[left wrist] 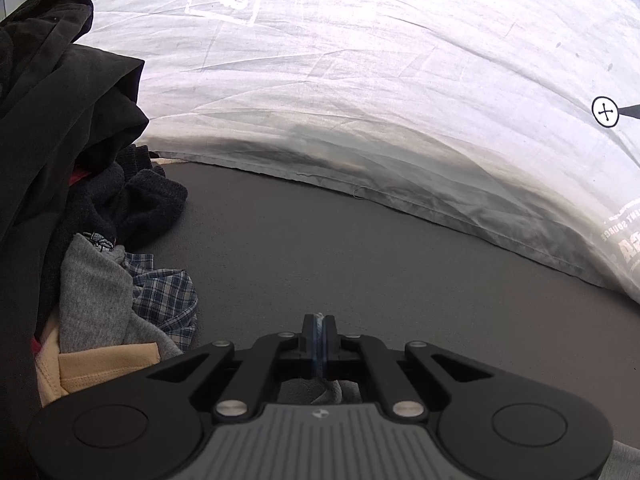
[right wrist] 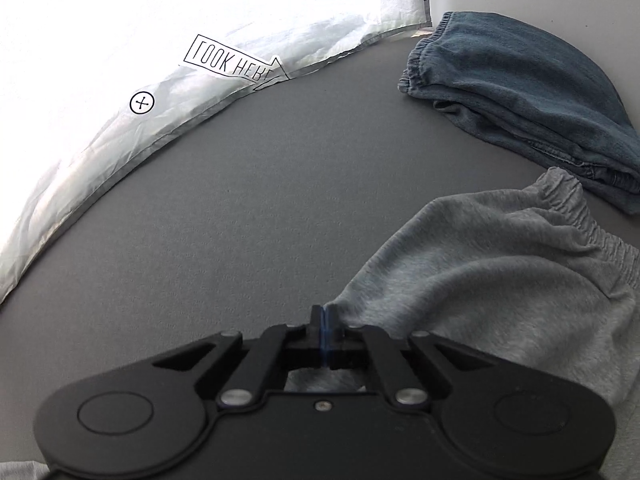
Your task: Fold clothes
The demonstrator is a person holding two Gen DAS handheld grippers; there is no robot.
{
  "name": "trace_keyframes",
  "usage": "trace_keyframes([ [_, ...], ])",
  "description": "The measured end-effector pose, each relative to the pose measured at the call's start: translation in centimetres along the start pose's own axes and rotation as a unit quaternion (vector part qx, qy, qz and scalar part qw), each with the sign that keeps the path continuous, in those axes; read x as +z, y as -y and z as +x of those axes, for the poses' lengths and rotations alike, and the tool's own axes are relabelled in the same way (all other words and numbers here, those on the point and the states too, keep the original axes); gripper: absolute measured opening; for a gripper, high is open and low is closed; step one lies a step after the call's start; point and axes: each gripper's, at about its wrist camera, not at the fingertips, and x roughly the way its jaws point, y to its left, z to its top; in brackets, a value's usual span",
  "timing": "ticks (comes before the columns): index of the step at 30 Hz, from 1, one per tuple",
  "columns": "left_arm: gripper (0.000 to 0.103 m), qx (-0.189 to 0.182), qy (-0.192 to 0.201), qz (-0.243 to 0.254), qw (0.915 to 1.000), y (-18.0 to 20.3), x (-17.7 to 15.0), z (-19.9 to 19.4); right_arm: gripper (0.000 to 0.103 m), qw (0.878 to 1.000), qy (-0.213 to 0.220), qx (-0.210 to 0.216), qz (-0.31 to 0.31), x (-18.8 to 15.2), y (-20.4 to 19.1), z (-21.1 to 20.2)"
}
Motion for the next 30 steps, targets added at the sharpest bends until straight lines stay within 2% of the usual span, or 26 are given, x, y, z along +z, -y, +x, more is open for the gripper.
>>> trace_keyframes([
  [5,0.002,-0.008,0.020,-0.026,0.9994,-1.4,1.3,-1.7,0.000,0.997,0.069,0.029,0.010,2.9,0.2,-1.9],
  [9,0.002,0.008,0.031,-0.016,0.9994,-1.5,2.1,-1.7,0.000,0.993,0.110,0.037,-0.022,4.8,-1.3,-2.0],
  [10,0.002,0.009,0.022,-0.024,0.9994,-1.6,2.1,-1.2,0.000,0.992,0.115,0.040,-0.027,5.2,-1.6,-1.8],
  [13,0.003,0.017,-0.002,-0.027,0.9995,-1.7,1.7,0.5,0.000,0.992,0.110,0.055,-0.040,5.6,-2.5,-1.2],
  [16,0.003,0.028,-0.010,0.003,0.9996,-1.3,1.1,1.3,0.002,0.989,0.112,0.051,-0.082,4.6,-3.2,-1.8],
  [18,0.003,0.030,-0.011,0.004,0.9995,-1.7,1.1,1.3,0.007,0.989,0.106,0.046,-0.089,3.7,-2.4,-2.1],
  [21,0.002,0.043,-0.016,-0.010,0.9989,-2.6,1.5,1.3,0.008,0.992,0.089,0.033,-0.086,2.4,-0.4,-2.0],
  [23,0.000,0.079,-0.011,-0.005,0.9968,-2.7,1.4,1.6,0.013,0.994,0.079,0.022,-0.075,1.6,1.3,-2.0],
  [24,0.001,0.077,-0.012,0.001,0.9970,-2.8,1.4,1.5,0.015,0.995,0.074,0.018,-0.067,1.3,2.2,-2.0],
  [25,0.005,0.075,-0.013,0.007,0.9971,-2.9,1.3,1.4,0.023,0.996,0.070,0.015,-0.061,1.0,3.0,-2.0],
  [26,0.006,0.071,-0.012,0.005,0.9974,-2.8,1.2,0.8,0.028,0.996,0.070,0.012,-0.057,0.7,3.9,-2.1],
  [29,0.007,0.055,-0.003,0.012,0.9984,-2.0,0.1,-1.9,0.034,0.996,0.071,-0.006,-0.059,0.1,6.3,-2.5],
  [30,0.011,0.048,-0.001,0.019,0.9987,-1.4,-0.6,-3.0,0.035,0.996,0.071,-0.010,-0.059,0.1,7.0,-2.6],
])
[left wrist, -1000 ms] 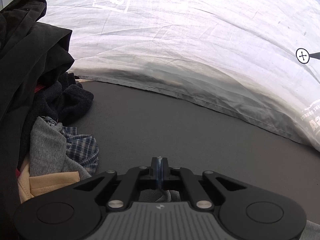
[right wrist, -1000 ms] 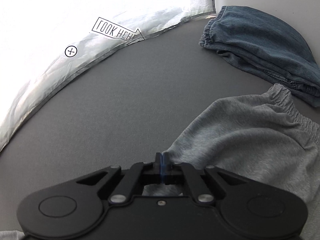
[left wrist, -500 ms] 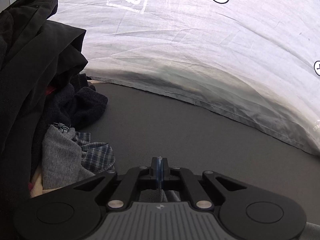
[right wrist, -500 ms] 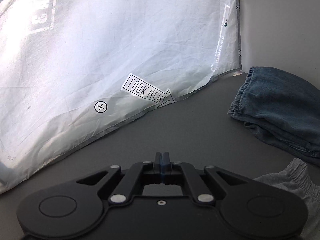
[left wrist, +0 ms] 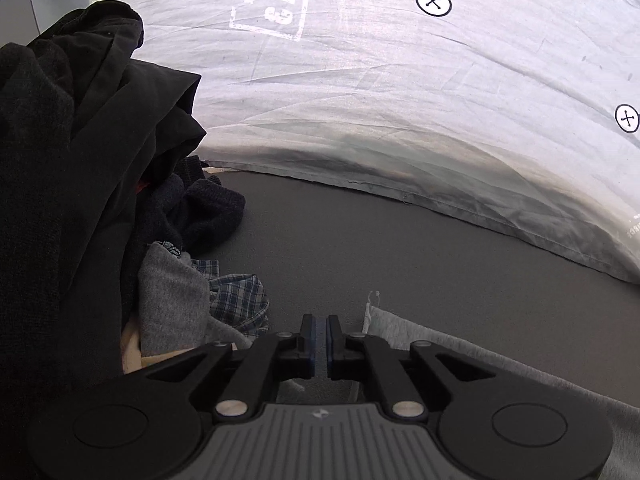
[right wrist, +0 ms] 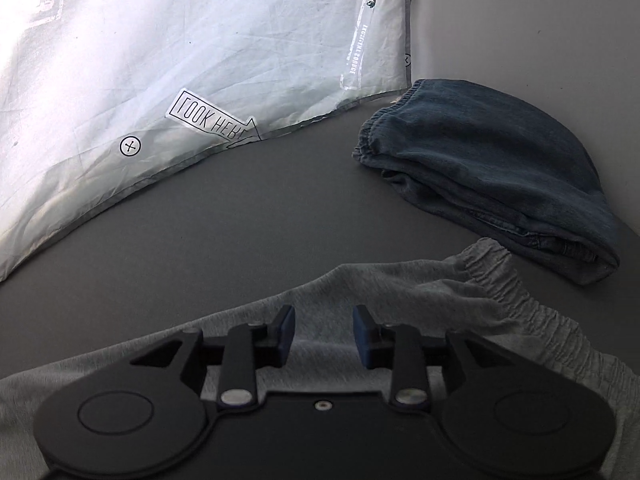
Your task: Fold clothes
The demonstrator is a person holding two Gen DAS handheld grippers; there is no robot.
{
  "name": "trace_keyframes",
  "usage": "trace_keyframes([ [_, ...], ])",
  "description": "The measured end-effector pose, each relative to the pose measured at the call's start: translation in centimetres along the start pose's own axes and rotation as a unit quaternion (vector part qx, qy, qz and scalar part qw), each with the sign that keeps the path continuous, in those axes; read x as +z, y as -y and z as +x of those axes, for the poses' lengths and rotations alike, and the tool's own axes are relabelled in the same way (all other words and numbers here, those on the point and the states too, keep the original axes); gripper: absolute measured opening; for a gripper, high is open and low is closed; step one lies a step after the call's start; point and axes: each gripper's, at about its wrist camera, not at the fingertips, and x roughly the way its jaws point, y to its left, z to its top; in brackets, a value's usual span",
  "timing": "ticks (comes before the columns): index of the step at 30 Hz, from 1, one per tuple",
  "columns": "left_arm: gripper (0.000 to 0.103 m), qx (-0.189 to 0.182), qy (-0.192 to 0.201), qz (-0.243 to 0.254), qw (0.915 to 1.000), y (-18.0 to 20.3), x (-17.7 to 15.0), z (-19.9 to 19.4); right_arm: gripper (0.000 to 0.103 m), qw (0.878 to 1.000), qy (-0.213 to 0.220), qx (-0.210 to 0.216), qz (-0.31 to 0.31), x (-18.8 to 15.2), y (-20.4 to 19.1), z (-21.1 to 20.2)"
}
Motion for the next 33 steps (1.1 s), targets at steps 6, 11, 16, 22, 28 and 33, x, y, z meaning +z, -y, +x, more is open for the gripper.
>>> trace_keyframes([
  [6,0.028,-0.043,-0.049,0.020,0.9977,5.0,-7.6,-7.0,0.042,1.000,-0.004,-0.004,0.019,-0.6,5.3,-0.5],
  [11,0.032,-0.081,-0.107,0.022,0.9907,10.2,-15.5,-12.2,0.046,1.000,-0.001,0.015,0.010,-0.9,8.8,-1.0],
  [16,0.035,-0.099,-0.119,0.079,0.9849,15.4,-21.4,-16.8,0.047,0.999,0.006,0.045,-0.020,-0.9,11.5,-0.9],
  [22,0.039,-0.081,-0.113,0.100,0.9853,19.6,-25.3,-19.8,0.050,0.997,0.013,0.073,-0.018,0.2,15.4,-0.5],
  [28,0.041,-0.044,-0.109,0.051,0.9918,20.2,-25.5,-19.9,0.050,0.994,0.006,0.098,-0.041,1.9,18.1,1.8],
  [33,0.053,-0.012,-0.104,0.012,0.9944,20.0,-25.8,-20.0,0.050,0.988,-0.017,0.124,-0.086,2.6,17.8,5.0],
])
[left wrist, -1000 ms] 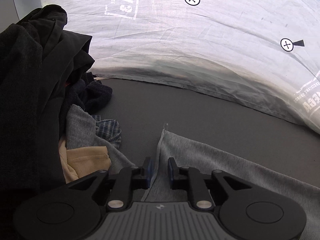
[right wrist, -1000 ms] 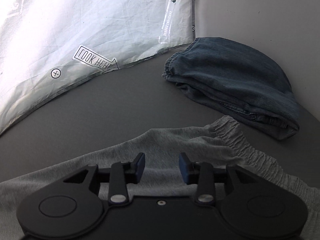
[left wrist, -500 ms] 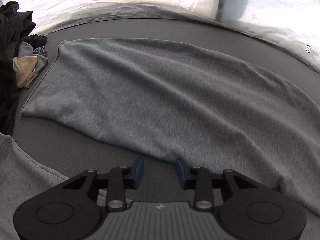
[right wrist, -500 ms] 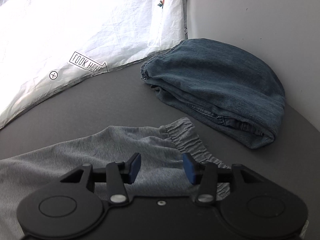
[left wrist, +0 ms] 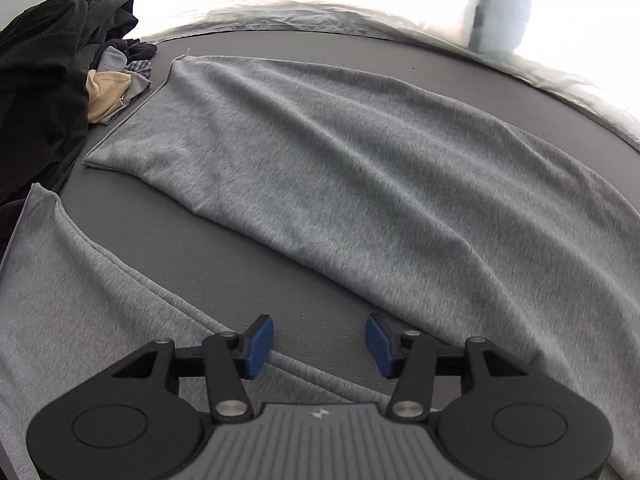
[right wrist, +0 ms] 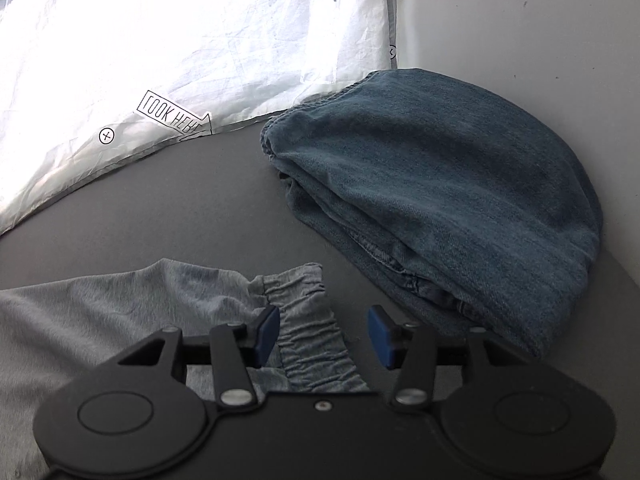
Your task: Fold clothes
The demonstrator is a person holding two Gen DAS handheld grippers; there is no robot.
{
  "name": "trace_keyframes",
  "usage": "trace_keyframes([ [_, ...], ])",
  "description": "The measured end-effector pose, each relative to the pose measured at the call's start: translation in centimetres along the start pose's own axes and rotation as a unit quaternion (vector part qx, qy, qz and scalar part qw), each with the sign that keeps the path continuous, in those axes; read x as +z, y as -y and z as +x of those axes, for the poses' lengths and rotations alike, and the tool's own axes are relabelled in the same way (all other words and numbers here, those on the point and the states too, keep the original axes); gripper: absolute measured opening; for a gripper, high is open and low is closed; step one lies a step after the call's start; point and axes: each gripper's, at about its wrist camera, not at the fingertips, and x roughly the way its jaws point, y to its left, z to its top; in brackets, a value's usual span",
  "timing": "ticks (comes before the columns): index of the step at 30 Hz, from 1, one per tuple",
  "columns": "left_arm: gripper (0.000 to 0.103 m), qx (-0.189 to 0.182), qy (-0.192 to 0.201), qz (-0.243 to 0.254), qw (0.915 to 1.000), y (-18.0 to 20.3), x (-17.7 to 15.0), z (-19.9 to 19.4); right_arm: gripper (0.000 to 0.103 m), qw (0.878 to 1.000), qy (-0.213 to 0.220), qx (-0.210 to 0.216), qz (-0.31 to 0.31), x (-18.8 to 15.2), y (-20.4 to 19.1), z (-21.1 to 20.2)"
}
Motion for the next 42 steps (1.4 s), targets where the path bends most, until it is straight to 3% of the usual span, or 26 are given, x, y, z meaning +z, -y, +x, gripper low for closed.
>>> trace_keyframes([
  [4,0.060,0.018,-0.007,-0.004,0.9998,0.4,0.2,0.1,0.049,0.999,-0.018,0.021,-0.016,0.2,0.0,2.2],
  [7,0.063,0.027,-0.010,-0.006,0.9996,0.5,0.3,0.1,0.034,0.999,-0.015,0.033,-0.036,0.0,-0.4,2.7],
  [11,0.067,0.031,-0.009,-0.015,0.9994,0.3,0.2,0.1,0.016,0.998,0.000,0.007,-0.067,0.0,-1.2,2.9],
  [15,0.072,0.031,-0.017,-0.023,0.9991,0.0,0.4,0.3,0.013,0.999,0.006,-0.029,-0.037,1.0,0.0,3.7],
  [18,0.078,0.030,-0.018,-0.020,0.9992,-0.4,0.4,0.5,0.017,1.000,0.004,-0.030,0.001,1.5,1.0,4.6],
  [22,0.084,0.017,-0.026,-0.045,0.9985,-1.4,0.6,1.0,0.032,0.999,-0.001,-0.048,-0.019,1.7,0.5,4.3],
  [24,0.089,0.014,-0.028,-0.048,0.9984,-1.7,0.6,1.2,0.042,0.999,0.005,-0.052,-0.014,1.6,0.5,3.3],
  [28,0.093,0.004,-0.027,-0.050,0.9984,-2.2,0.5,1.4,0.046,0.999,0.020,-0.050,0.010,0.7,0.3,-0.1],
  [34,0.092,-0.020,-0.024,-0.043,0.9986,-3.4,-0.5,0.4,0.048,0.998,0.015,-0.045,0.034,-3.8,-1.1,-6.0],
  [42,0.092,-0.053,-0.029,-0.077,0.9952,-9.7,-5.4,-2.3,0.052,0.996,-0.017,-0.068,0.054,-12.4,-2.4,-12.0],
])
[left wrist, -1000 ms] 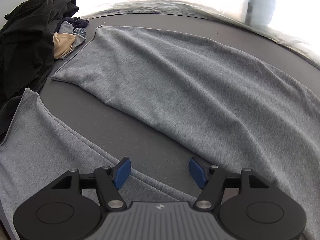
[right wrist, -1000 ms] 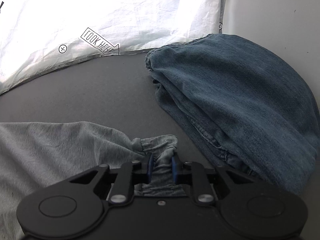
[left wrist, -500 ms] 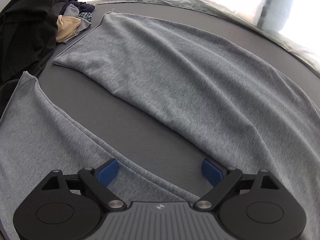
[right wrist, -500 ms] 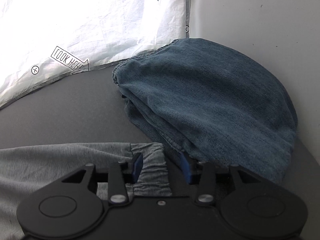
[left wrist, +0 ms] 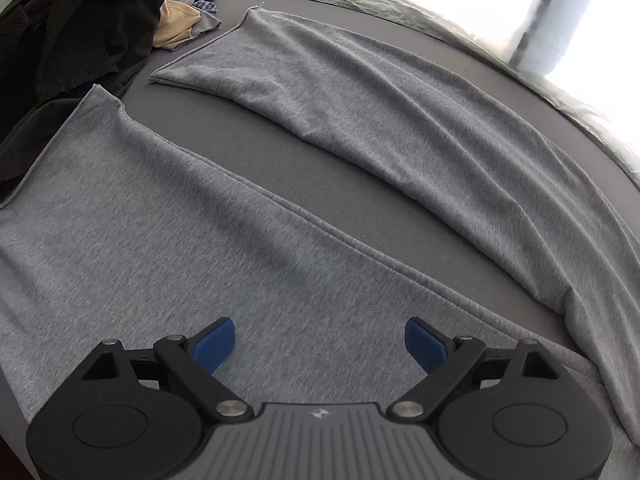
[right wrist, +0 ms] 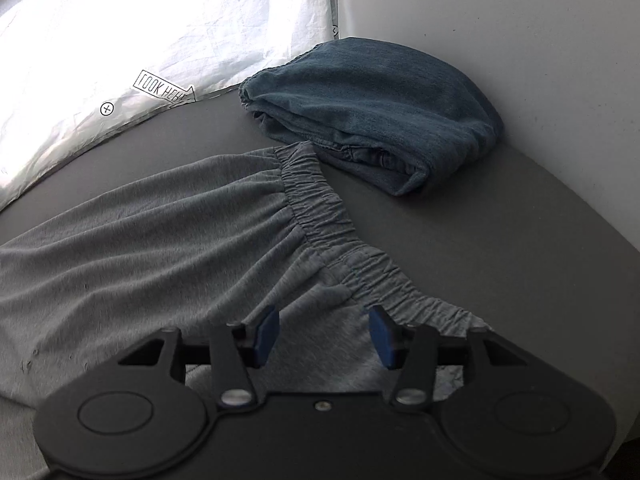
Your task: Fold clothes
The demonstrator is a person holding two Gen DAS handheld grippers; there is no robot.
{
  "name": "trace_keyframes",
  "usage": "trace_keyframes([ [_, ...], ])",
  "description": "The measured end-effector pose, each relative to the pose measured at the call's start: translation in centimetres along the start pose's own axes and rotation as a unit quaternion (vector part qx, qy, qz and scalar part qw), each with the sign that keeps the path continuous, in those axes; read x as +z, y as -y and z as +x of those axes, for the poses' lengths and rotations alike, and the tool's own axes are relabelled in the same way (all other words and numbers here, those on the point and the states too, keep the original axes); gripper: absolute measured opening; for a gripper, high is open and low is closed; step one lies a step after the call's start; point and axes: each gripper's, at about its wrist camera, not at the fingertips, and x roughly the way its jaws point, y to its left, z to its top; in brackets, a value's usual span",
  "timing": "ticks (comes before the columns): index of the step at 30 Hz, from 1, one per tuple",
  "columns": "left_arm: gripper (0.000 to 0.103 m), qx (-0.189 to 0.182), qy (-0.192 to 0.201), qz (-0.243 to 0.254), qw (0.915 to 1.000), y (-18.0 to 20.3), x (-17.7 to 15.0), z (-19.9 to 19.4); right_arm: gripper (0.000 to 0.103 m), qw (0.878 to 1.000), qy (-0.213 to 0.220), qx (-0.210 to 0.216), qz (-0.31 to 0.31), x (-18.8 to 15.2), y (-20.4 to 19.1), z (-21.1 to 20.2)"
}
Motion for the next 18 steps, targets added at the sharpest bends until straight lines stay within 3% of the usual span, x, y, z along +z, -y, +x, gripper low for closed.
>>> trace_keyframes([
  [5,0.092,0.011,-0.007,0.000,0.9999,-5.3,-2.8,-2.1,0.054,1.000,-0.019,-0.014,0.018,-4.1,1.0,-2.1],
  [8,0.092,0.028,-0.011,-0.003,0.9995,-8.7,-3.6,-2.7,0.056,0.996,-0.037,-0.011,0.078,-5.8,2.2,-2.7],
  [11,0.092,0.058,-0.014,-0.030,0.9978,-12.5,-3.6,-3.1,0.058,0.988,-0.046,-0.006,0.148,-7.0,3.5,-3.1],
  [18,0.092,0.078,-0.011,-0.102,0.9917,-19.9,-2.9,-3.5,0.058,0.969,-0.039,0.016,0.243,-7.9,4.6,-3.6],
])
